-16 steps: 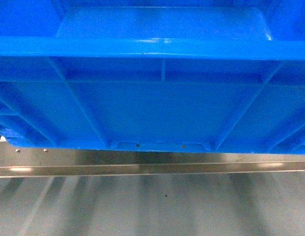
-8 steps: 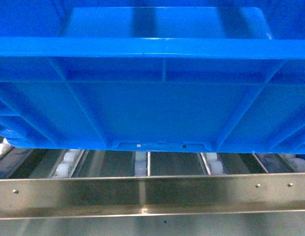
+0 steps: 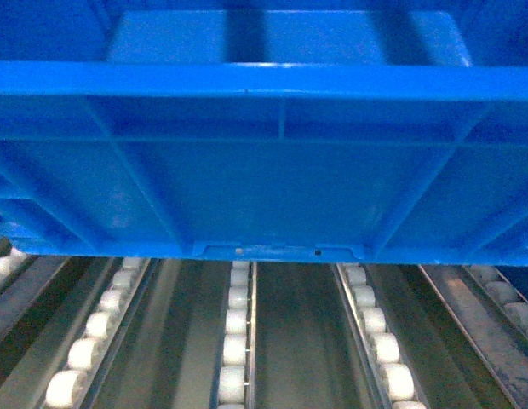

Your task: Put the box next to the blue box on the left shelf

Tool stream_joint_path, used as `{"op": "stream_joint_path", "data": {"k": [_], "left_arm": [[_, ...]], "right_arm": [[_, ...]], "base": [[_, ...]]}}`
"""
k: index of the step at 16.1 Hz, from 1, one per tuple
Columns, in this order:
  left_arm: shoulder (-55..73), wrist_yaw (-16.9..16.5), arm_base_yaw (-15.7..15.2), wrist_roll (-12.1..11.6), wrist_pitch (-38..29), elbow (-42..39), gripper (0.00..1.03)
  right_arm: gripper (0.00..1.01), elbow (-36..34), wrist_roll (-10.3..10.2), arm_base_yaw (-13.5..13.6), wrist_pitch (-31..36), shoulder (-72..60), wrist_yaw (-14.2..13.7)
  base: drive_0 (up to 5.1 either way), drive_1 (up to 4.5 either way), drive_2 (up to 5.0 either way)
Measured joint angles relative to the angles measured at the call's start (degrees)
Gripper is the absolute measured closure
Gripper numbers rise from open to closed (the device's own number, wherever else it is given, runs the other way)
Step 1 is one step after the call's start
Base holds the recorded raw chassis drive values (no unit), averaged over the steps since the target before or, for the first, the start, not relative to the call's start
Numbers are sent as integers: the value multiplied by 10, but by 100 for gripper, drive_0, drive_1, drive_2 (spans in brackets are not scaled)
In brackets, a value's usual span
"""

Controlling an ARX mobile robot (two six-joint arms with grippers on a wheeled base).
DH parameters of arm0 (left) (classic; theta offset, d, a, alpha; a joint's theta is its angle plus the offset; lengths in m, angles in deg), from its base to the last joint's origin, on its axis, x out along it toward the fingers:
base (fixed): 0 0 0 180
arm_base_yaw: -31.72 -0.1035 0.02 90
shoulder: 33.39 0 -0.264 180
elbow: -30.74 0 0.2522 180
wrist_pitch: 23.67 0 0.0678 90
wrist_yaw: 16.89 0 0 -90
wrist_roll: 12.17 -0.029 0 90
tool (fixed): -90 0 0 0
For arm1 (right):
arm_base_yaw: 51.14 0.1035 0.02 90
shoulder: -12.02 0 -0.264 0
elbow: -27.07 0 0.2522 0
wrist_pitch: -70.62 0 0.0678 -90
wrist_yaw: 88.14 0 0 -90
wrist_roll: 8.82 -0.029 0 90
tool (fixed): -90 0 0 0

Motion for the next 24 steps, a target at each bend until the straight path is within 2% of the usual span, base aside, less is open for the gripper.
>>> {"op": "stream_joint_path", "data": {"k": [24], "left_arm": [[3, -1, 0, 0, 1, 0, 92]], "right_arm": [[90, 0, 0, 0, -1, -2, 1]], "base": [[0, 0, 0]]}}
